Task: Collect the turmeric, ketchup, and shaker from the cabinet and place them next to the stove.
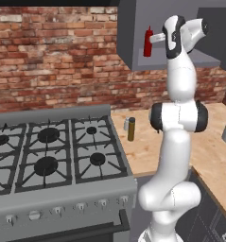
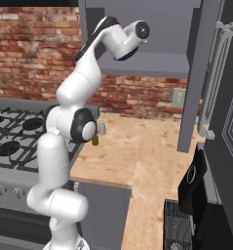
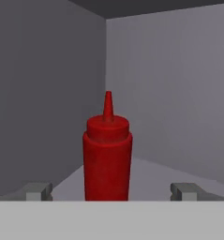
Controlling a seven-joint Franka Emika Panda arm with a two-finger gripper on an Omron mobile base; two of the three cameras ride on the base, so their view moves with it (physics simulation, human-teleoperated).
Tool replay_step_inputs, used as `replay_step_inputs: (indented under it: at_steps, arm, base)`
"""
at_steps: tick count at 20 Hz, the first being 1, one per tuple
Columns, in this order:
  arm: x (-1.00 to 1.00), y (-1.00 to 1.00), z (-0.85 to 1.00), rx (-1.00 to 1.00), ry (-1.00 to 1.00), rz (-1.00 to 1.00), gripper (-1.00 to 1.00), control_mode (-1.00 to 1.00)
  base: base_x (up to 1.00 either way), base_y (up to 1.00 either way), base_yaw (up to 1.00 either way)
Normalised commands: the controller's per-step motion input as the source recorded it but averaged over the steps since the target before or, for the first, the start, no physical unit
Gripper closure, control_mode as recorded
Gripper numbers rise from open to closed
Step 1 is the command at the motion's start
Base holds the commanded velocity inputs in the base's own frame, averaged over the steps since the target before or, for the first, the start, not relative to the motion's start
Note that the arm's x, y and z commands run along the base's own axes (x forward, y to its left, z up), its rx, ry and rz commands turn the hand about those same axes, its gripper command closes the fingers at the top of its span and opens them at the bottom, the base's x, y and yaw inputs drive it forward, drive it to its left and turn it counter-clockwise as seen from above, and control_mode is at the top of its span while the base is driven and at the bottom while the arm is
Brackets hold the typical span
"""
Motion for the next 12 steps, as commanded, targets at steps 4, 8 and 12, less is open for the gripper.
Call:
replay_step_inputs:
  at_steps: [4, 8, 12]
  arm:
    - [0.17, 0.1, 0.0, 0.0, 0.0, 0.1, -1.0, -1.0]
    - [0.21, 0.12, 0.0, 0.0, 0.01, 0.1, -1.0, -1.0]
    - [0.22, 0.15, 0.0, 0.0, 0.02, 0.09, -1.0, -1.0]
  base:
    - [0.0, 0.0, 0.0]
    - [0.0, 0.0, 0.0]
    - [0.0, 0.0, 0.0]
